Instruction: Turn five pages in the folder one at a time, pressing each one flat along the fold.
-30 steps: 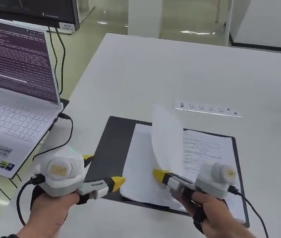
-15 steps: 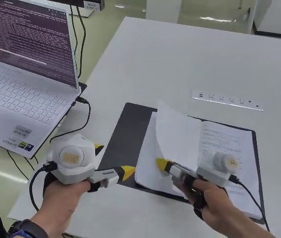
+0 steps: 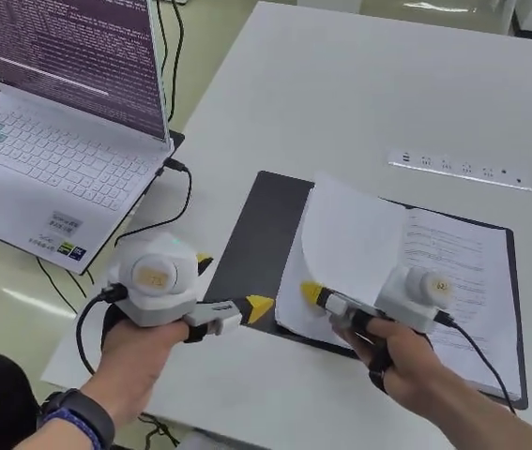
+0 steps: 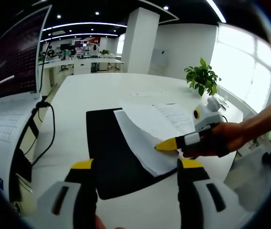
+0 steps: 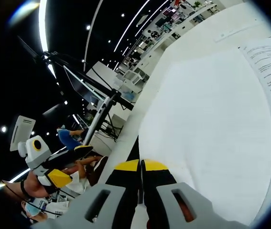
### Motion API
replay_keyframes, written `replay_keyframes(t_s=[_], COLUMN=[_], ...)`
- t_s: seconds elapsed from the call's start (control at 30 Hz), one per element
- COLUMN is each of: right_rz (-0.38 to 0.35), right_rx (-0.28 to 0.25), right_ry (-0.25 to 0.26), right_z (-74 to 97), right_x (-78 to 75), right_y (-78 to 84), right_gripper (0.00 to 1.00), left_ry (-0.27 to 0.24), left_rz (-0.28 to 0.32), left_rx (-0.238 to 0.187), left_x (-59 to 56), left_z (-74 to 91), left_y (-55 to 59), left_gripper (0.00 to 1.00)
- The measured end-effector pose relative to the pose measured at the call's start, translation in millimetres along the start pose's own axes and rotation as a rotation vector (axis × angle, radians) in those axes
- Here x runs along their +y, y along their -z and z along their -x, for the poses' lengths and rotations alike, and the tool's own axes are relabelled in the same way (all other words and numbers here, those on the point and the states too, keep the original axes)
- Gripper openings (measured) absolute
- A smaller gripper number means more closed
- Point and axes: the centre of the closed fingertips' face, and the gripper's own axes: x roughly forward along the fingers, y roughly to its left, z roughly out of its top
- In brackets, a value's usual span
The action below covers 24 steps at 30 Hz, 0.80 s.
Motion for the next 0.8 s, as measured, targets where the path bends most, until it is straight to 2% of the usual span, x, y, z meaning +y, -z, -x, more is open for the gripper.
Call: replay_keyframes(t_s=[0.37,0.6,0.8], right_rz=[-0.015,0.007,-0.011], right_rx=[0.026,0.058,0.067], right_ry=[0.027,0.028,0.004], right_z=[-10.1,-12.2,-12.3], right_x=[-16.4,-14.1,-7.0], right_y=[8.7,18.5,21.2], right_gripper=[0.01,0.14,0.26], left_ry=[0.002,0.008,0.012], left_rz=[-0.010,-0.007,-0.008], left_rx=[0.028,0.031,0.034], left_x=[2.8,1.5,1.1], left_z=[-2.5,-5.9,-6.0], left_y=[10.2,10.0,10.8], left_gripper=[0.68,0.68,0.68])
